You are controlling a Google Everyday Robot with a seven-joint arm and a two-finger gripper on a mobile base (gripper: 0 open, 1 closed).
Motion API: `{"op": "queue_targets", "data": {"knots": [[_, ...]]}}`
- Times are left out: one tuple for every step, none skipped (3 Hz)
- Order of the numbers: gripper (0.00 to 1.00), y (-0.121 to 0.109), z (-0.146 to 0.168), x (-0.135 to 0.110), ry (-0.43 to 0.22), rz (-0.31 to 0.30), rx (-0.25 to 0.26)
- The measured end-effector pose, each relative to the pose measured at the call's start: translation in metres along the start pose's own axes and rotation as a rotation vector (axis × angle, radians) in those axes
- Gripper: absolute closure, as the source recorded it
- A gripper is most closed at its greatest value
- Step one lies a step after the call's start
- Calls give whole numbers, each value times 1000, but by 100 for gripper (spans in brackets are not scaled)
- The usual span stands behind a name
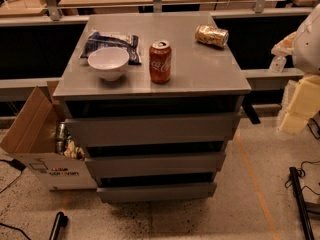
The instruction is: Open bottom drawer
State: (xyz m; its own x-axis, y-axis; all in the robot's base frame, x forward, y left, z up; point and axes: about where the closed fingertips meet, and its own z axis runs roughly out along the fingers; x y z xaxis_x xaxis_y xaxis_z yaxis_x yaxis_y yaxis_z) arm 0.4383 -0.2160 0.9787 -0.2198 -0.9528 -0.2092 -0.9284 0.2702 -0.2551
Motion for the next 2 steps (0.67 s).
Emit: {"op": "queue_targets", "data": {"knots": [[0, 0, 0, 0, 0, 0, 0], [0, 2, 13, -1, -24, -31, -42]]}}
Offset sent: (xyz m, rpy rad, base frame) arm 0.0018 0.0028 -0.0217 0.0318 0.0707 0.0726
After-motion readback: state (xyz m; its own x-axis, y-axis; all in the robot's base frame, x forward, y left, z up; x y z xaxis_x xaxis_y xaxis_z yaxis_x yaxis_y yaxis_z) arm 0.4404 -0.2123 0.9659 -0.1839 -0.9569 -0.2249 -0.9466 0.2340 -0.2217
